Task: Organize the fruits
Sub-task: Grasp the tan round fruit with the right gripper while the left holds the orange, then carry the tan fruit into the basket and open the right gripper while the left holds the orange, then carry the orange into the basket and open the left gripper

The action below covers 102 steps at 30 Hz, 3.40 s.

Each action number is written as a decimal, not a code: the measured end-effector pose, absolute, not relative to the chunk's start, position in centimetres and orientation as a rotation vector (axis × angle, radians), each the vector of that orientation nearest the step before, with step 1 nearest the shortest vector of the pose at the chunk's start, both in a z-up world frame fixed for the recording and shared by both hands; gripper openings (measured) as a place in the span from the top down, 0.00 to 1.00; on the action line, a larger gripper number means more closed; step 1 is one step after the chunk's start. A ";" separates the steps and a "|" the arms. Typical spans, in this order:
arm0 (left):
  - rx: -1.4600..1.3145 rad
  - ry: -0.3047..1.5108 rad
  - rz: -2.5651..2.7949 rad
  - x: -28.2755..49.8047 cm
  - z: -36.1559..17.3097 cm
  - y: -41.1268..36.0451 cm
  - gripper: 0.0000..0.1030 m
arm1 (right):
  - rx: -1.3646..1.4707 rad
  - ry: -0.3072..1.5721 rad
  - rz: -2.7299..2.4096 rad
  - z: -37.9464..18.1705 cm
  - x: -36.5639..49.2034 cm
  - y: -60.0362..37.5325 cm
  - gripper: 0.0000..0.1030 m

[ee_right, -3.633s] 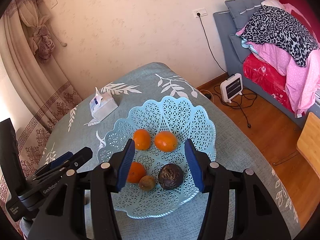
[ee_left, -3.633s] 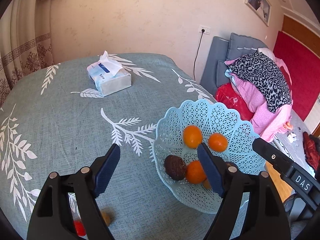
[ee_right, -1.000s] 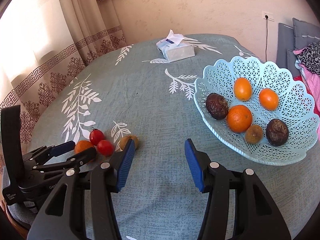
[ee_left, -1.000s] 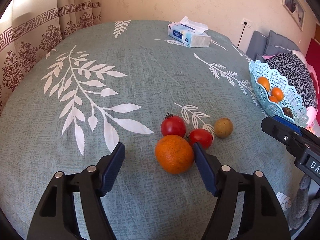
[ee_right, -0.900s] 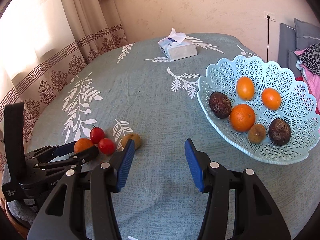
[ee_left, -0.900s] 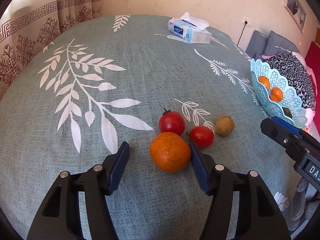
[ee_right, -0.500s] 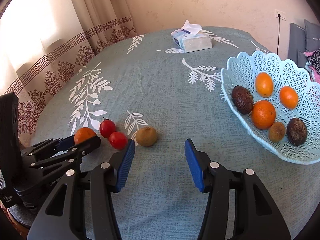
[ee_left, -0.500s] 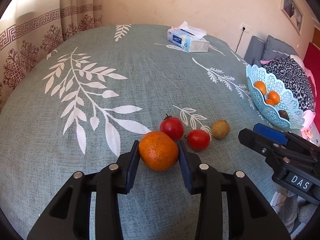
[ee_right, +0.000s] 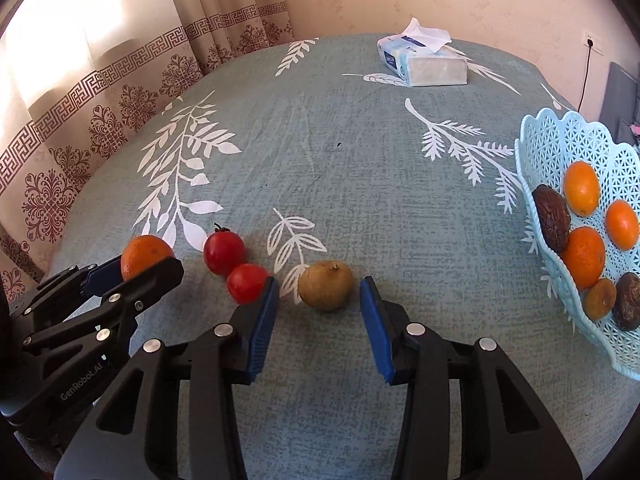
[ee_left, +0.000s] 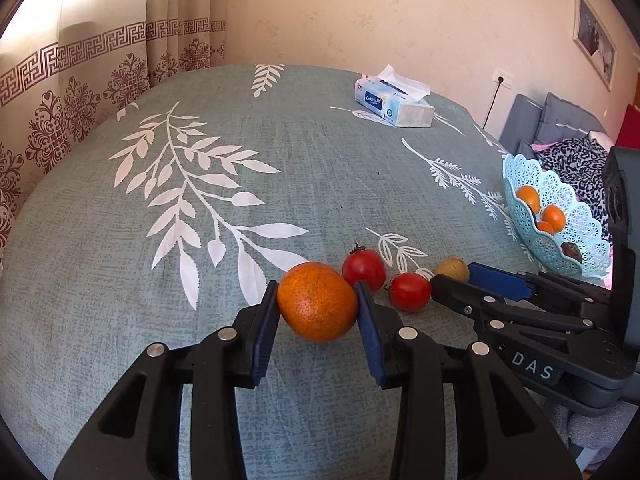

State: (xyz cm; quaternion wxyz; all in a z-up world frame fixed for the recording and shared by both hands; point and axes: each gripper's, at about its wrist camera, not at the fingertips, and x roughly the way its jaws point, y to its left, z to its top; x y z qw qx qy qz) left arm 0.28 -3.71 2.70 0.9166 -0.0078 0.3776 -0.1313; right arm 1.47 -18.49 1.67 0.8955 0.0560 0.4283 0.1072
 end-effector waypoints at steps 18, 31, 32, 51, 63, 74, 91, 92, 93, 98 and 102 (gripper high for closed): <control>-0.002 0.779 -0.265 0.3 2.5 -3.9 0.63 | 0.160 0.812 0.196 3.5 0.5 -19.8 0.72; 0.014 0.777 -0.252 0.2 2.6 -4.1 0.63 | 0.223 0.688 0.069 7.1 -2.6 -25.6 0.72; 0.016 0.777 -0.250 0.1 2.6 -4.1 0.63 | 0.225 0.682 0.054 7.3 -2.8 -26.2 0.72; 0.051 0.781 -0.219 0.1 2.8 -4.7 0.63 | 0.267 0.674 -0.133 6.4 -4.9 -32.4 0.71; 0.090 0.746 -0.269 -0.5 4.6 -7.5 0.63 | 0.282 0.621 -0.159 6.8 -5.7 -33.1 0.55; 0.143 0.684 -0.339 -0.8 7.0 -12.1 0.63 | 0.282 0.585 -0.188 6.8 -6.2 -33.7 0.55; 0.194 0.672 -0.507 -0.2 8.0 -20.3 0.63 | 0.326 0.544 -0.237 6.9 -7.2 -36.4 0.55; 0.194 0.679 -0.525 -0.2 7.9 -20.8 0.63 | 0.327 0.543 -0.237 6.9 -7.2 -36.4 0.55; 0.195 0.684 -0.542 -0.1 7.9 -21.4 0.63 | 0.330 0.540 -0.239 7.0 -7.3 -36.6 0.55; 0.191 0.717 -0.610 0.3 7.4 -23.7 0.63 | 0.339 0.523 -0.250 7.2 -7.6 -37.1 0.55; 0.190 0.728 -0.650 0.7 6.9 -25.0 0.63 | 0.348 0.512 -0.255 7.5 -7.9 -37.5 0.55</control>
